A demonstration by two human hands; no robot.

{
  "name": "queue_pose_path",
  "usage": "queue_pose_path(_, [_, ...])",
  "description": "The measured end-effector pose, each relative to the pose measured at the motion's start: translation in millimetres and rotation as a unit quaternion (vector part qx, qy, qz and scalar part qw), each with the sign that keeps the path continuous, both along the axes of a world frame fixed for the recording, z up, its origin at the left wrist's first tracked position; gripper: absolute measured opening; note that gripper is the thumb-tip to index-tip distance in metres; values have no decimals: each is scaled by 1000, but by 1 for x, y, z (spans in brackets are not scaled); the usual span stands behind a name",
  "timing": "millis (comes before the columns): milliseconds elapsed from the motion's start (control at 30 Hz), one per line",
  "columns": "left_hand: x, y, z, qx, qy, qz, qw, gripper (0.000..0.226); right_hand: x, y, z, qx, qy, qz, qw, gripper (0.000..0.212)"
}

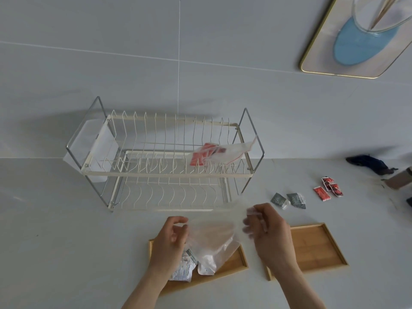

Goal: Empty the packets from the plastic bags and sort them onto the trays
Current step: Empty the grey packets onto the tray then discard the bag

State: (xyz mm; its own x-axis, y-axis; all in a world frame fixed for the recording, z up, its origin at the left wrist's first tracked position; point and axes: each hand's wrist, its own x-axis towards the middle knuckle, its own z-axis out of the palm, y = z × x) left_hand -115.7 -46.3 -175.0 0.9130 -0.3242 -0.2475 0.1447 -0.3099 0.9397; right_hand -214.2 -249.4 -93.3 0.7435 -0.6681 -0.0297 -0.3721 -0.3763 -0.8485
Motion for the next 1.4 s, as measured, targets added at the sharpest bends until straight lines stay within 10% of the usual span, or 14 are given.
queue_pose_path(167, [-7,31,7,-141,220,-38,965,63,8,16,-11,265,1,-79,961,14])
queue_pose_path(333, [-9,66,-1,-63,179,74,979,20,21,40,-37,318,60,-67,944,13])
queue_pose_path(633, [-8,158,-10,31,136,251,958,10,67,120,-85,203,213,92,951,26])
queue_pose_path(967, [-11,238,-13,154,105,334,924,50,111,213,-90,175,221,234,930,63])
queue_pose_path(1167, [-21,257,-19,112,107,275,949,94,114,235,-75,114,258,326,902,84])
queue_pose_path(1400, [-30,245,-19,216,30,229,949,89,104,221,-67,-115,253,414,866,81])
